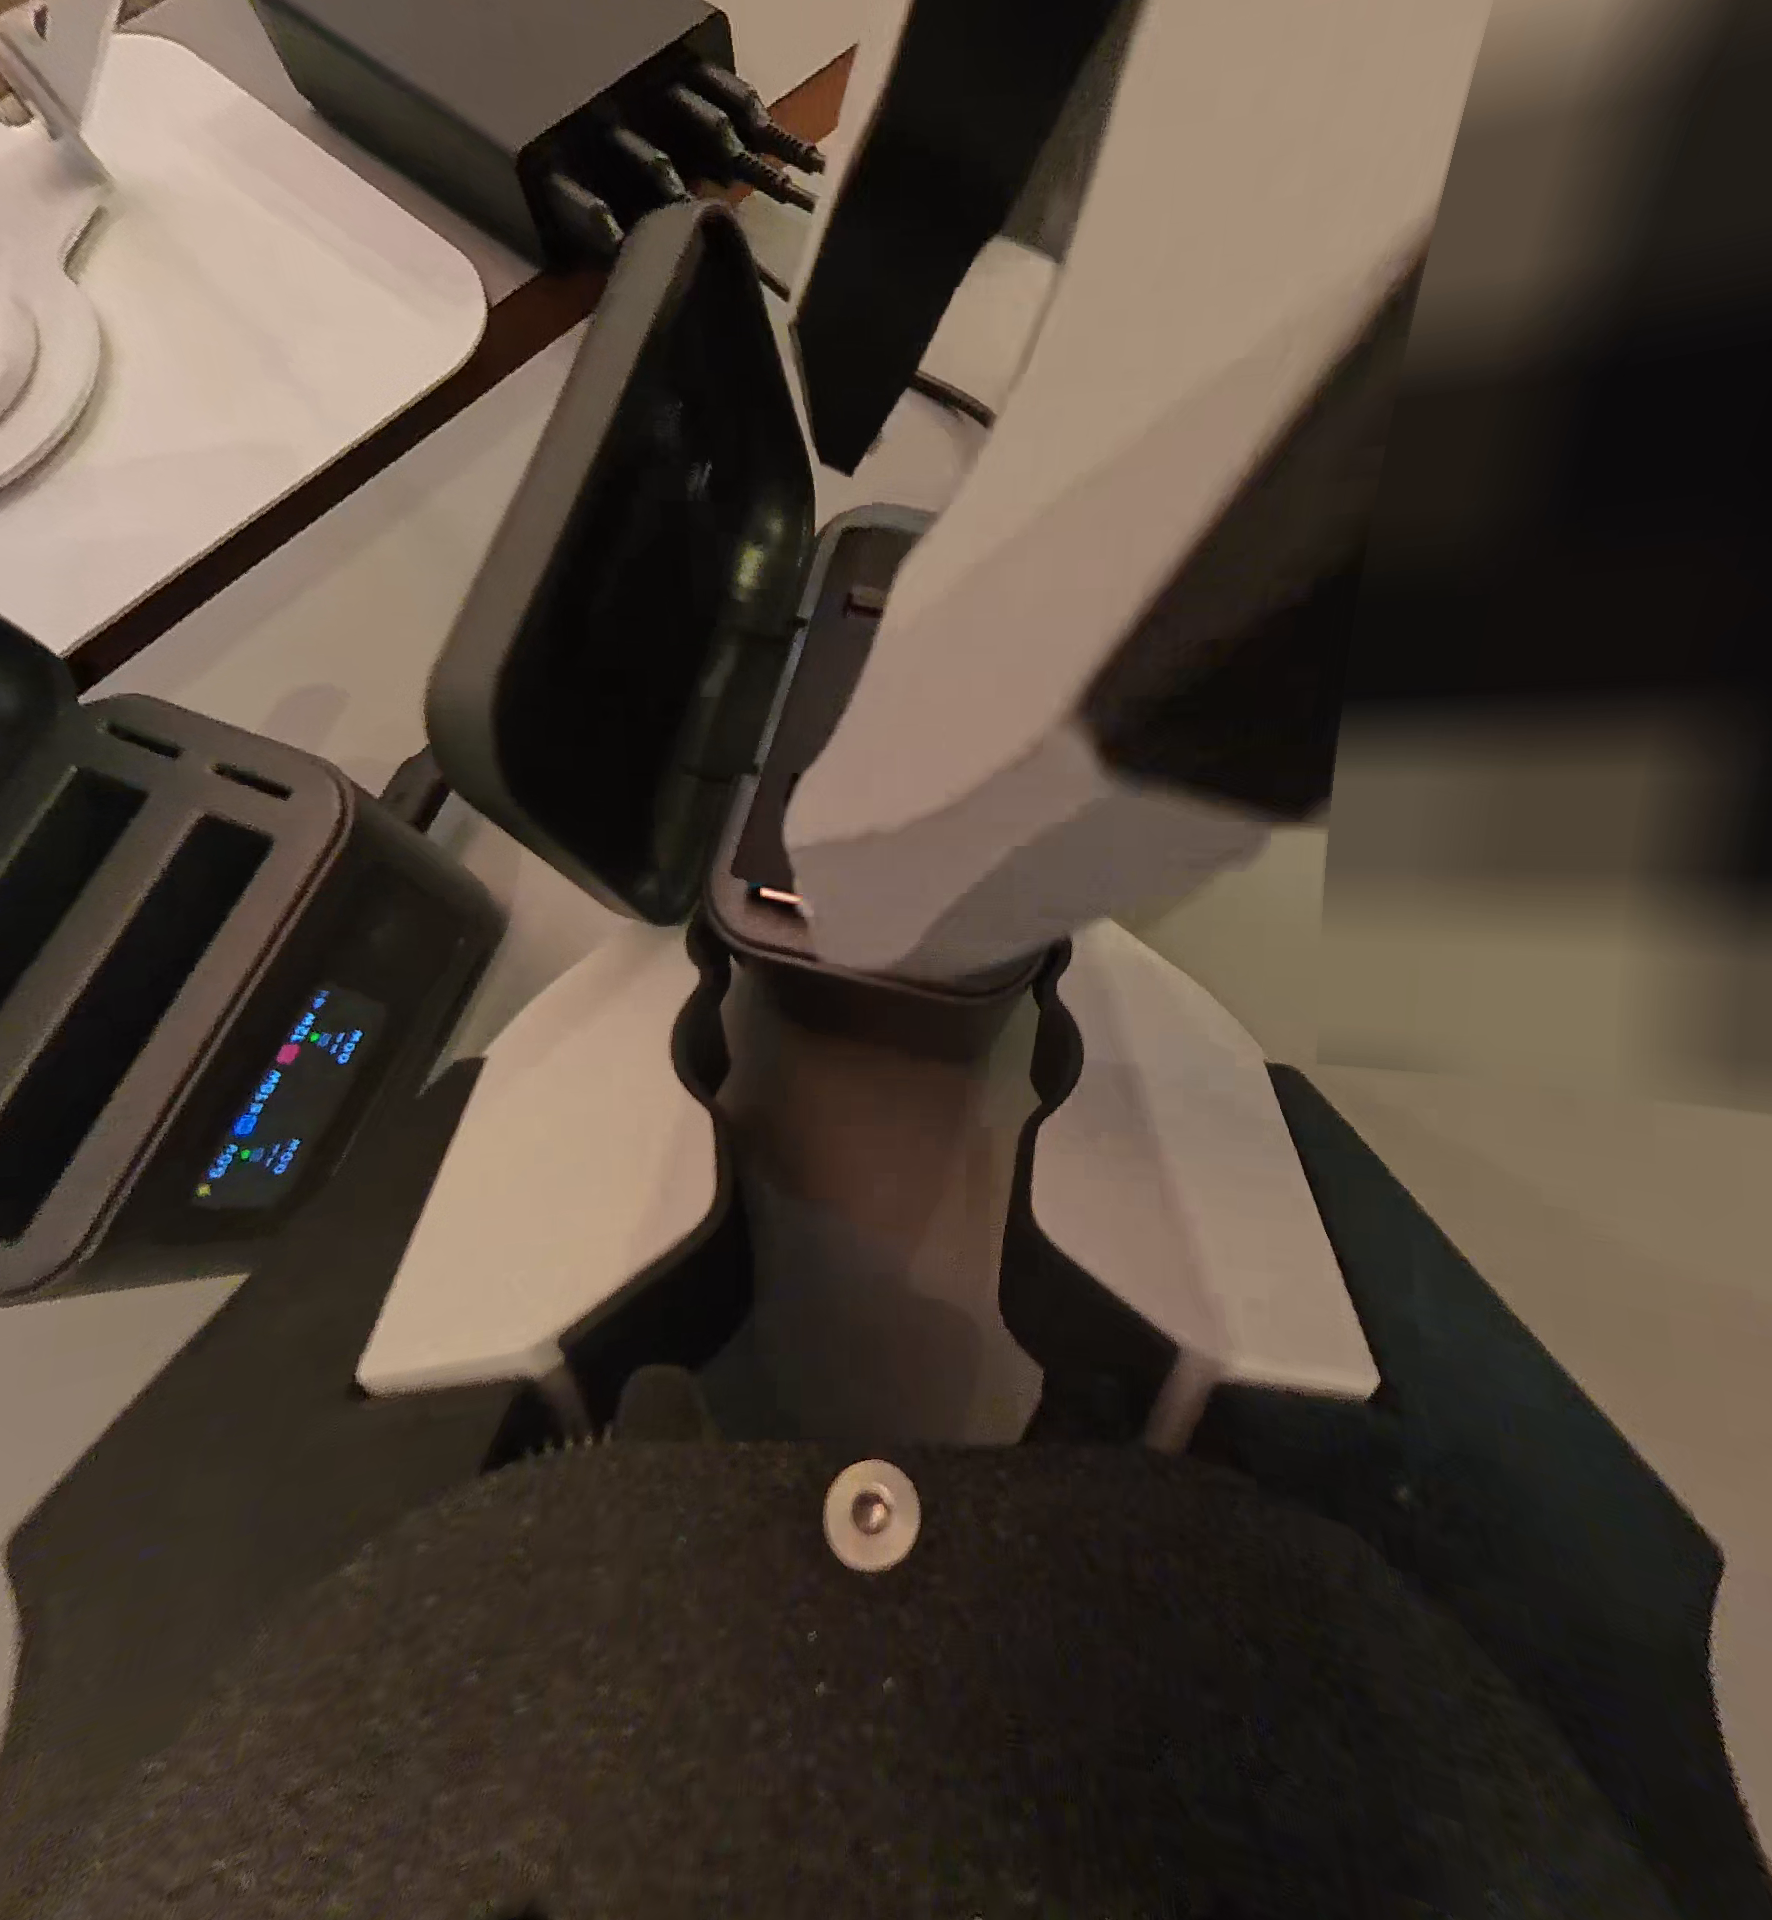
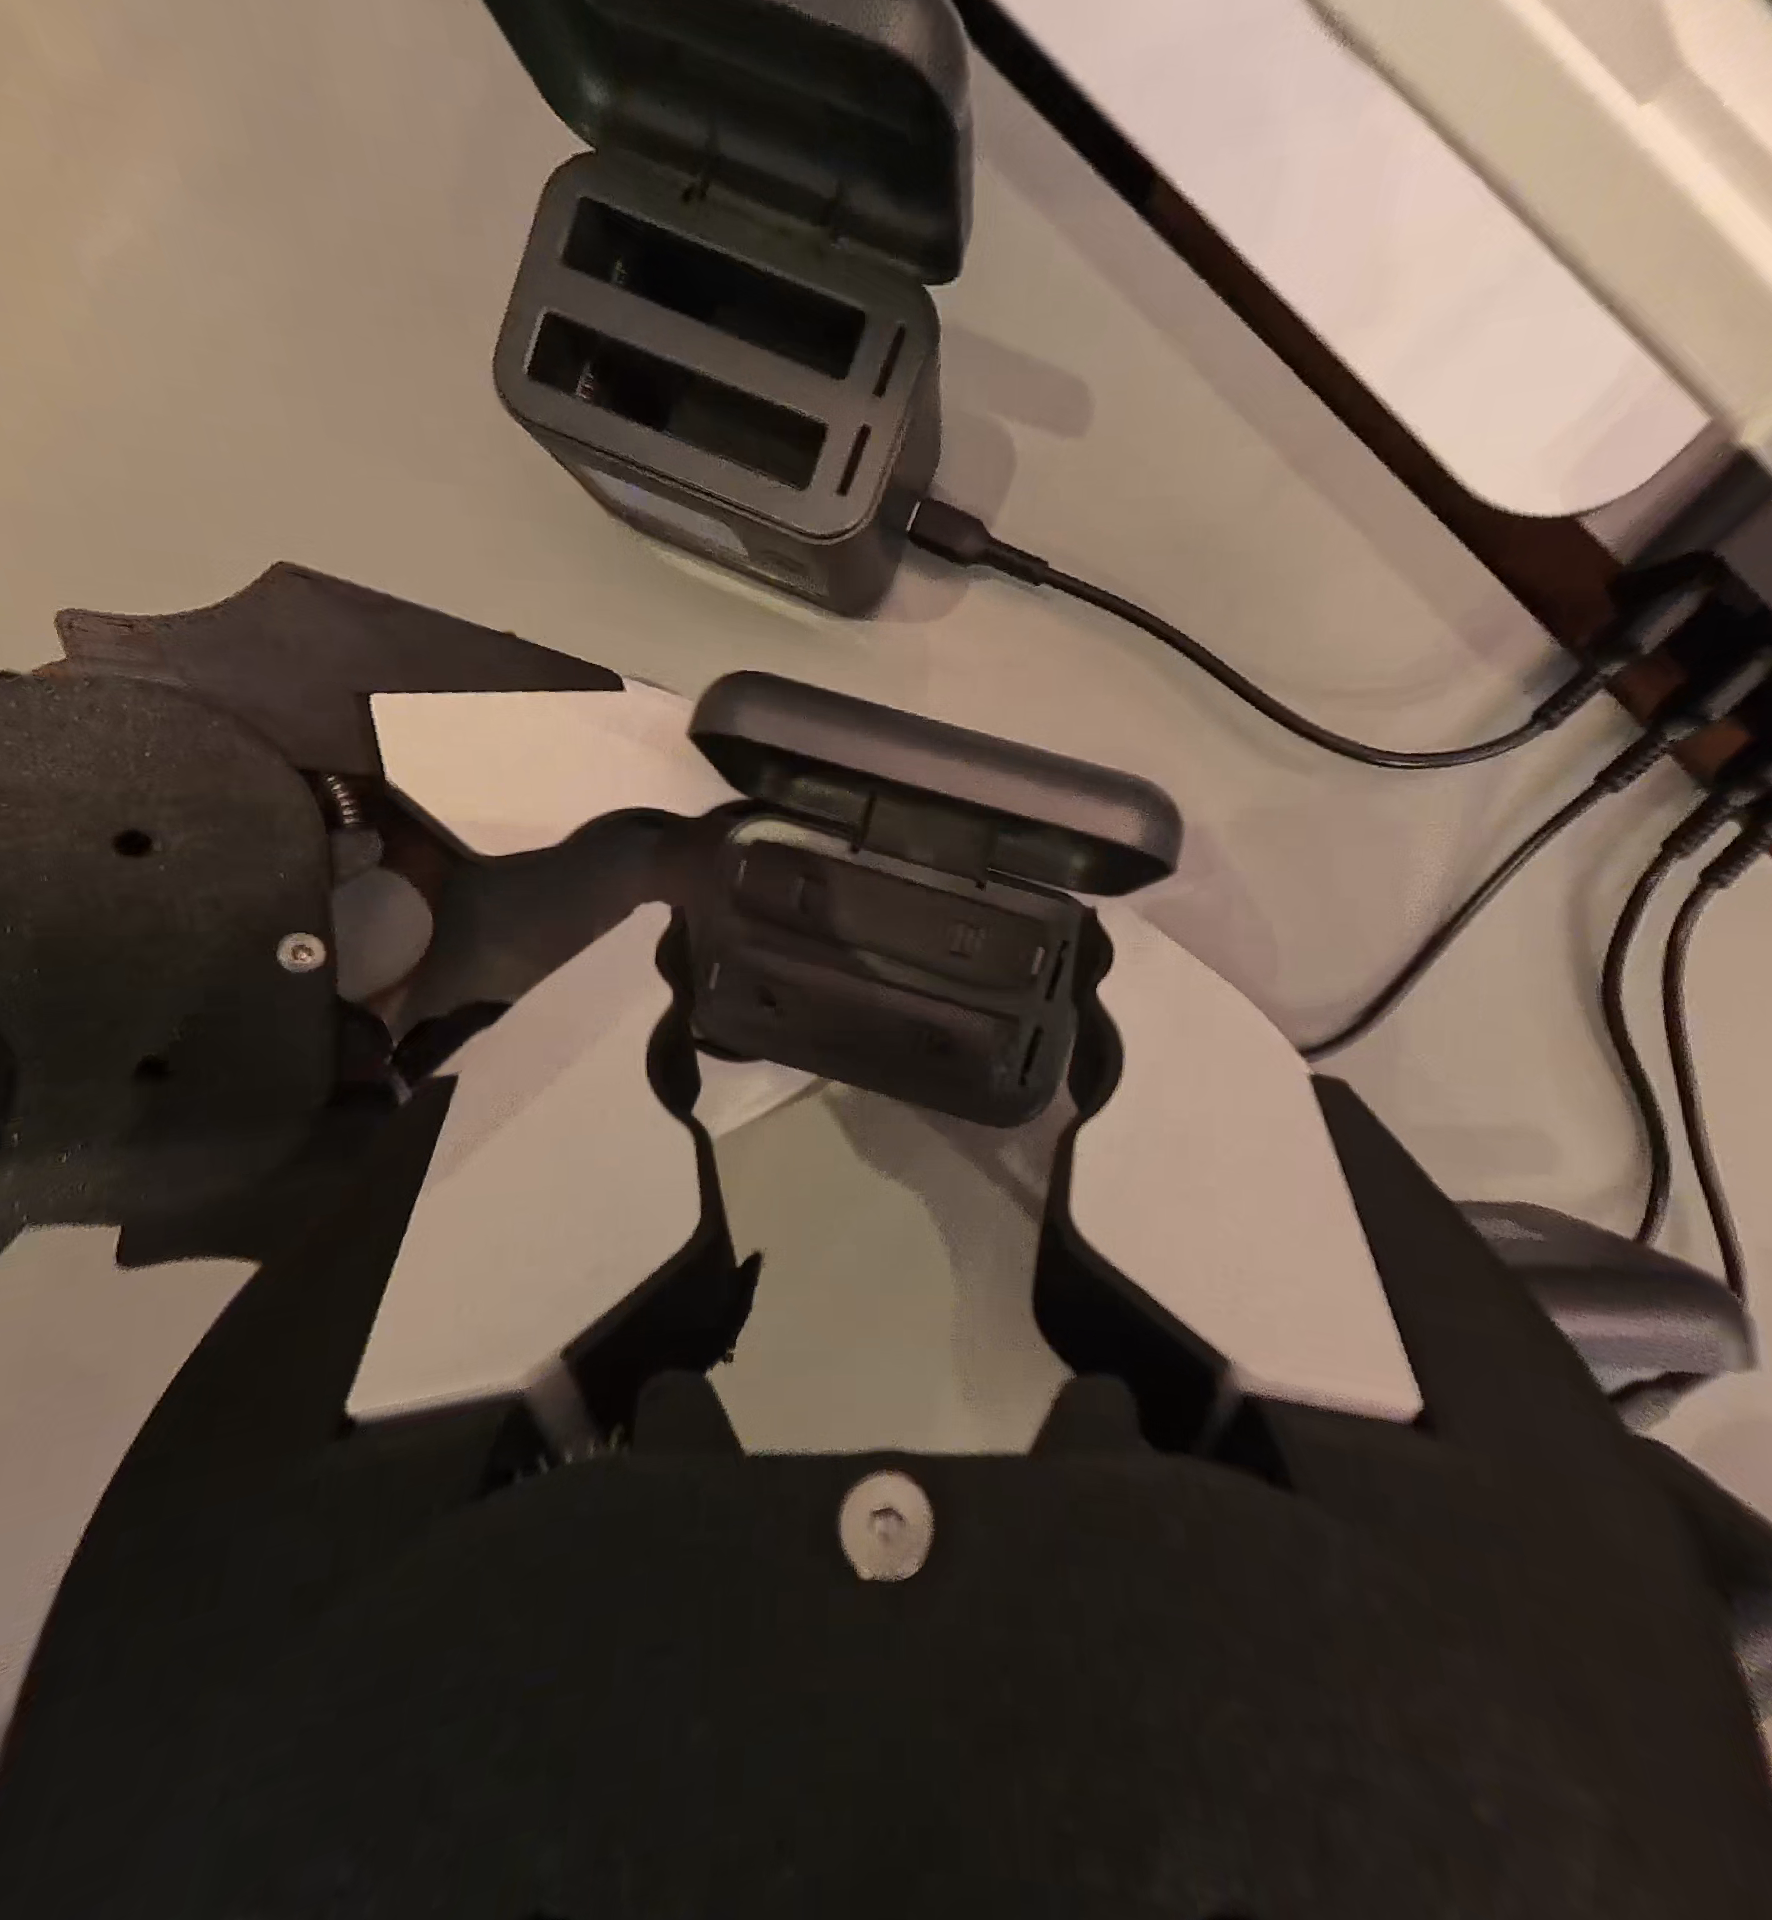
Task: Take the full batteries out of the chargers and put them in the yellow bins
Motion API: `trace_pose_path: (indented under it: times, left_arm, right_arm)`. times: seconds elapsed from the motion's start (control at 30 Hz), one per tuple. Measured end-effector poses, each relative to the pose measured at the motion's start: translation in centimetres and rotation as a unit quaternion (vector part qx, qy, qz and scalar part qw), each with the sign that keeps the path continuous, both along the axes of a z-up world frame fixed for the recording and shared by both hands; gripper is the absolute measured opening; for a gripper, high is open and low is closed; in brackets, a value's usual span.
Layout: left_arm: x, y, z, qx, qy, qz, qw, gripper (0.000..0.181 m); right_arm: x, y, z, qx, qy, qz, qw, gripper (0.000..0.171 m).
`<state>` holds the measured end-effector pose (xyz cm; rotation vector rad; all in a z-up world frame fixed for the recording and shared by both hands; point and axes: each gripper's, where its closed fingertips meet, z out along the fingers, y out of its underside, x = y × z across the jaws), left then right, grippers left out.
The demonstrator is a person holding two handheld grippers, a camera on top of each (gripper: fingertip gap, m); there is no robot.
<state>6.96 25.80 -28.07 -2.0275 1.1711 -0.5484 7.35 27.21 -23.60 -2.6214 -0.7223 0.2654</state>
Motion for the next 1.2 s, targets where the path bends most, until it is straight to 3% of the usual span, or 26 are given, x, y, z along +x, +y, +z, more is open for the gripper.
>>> trace_pose_path:
  times: [0.33, 1.2]
  left_arm:
    - [0.1, -0.1, -0.1, -0.006, -0.006, 0.019, 1.0, 0.057]
    - [0.2, -0.1, -0.2, -0.004, -0.008, 0.022, 1.0, 0.056]
  right_arm:
    - [-0.1, 0.4, -0.5, 0.042, -0.001, -0.06, 0.997, 0.056]
    - [0.4, 0.1, -0.8, 0.108, 0.02, -0.092, 0.99, 0.057]
